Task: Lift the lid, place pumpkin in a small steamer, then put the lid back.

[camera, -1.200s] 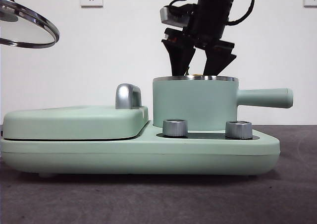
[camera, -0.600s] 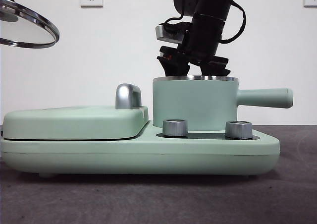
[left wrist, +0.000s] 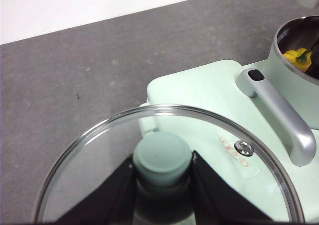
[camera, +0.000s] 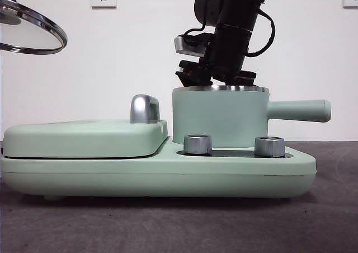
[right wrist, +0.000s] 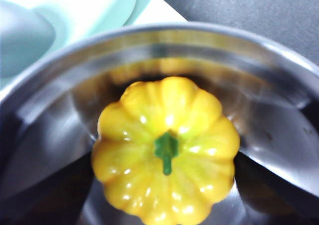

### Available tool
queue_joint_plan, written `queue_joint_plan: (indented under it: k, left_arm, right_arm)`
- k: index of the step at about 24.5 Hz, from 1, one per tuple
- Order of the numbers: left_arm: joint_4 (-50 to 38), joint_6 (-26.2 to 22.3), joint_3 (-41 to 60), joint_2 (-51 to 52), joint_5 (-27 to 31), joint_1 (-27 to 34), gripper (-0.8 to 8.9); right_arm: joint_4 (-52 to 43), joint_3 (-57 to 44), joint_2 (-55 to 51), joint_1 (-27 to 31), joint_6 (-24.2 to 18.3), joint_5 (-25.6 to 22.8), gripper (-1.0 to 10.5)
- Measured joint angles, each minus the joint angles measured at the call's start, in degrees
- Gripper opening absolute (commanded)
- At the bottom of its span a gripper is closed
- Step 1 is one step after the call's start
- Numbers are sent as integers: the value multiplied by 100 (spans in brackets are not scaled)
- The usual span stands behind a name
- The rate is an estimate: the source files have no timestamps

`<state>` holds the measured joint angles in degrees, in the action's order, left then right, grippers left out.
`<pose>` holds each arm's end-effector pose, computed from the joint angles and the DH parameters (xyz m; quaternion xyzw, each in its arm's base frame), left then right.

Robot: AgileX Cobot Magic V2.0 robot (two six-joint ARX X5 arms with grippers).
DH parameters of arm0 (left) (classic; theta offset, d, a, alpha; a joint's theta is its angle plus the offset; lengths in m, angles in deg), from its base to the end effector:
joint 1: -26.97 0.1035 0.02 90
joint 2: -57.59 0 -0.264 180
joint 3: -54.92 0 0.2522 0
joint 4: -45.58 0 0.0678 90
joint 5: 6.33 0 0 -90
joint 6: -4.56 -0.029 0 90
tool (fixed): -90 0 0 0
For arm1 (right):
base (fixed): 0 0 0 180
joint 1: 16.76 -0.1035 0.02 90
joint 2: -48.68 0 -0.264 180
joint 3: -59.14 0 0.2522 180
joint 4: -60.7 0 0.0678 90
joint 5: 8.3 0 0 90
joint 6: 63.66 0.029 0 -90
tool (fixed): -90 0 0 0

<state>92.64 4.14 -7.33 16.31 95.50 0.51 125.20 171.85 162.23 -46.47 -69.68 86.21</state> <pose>0.1311 -0.0586 0.3256 0.0776 0.2128 -0.1248 0.9660 0.3619 0.2091 0.2539 -0.1598 0.5131 0.2750 0.7972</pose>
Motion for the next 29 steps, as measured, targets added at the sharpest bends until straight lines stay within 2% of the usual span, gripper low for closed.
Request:
queue_joint_plan:
  k: [8, 16, 22, 29]
  left_arm:
    - [0, 0, 0, 0, -2, 0, 16]
    - [0, 0, 0, 0, 0, 0, 16]
    - [0, 0, 0, 0, 0, 0, 16]
    - [0, 0, 0, -7, 0, 0, 16]
  right_arm:
    - [85, 179, -31, 0, 11, -7, 486]
    - [315, 166, -1126, 0, 48, 46, 481]
    - [-1351, -1600, -2396, -17, 240, 136, 442]
    - [-2264, -3174, -3781, -17, 350, -26, 441]
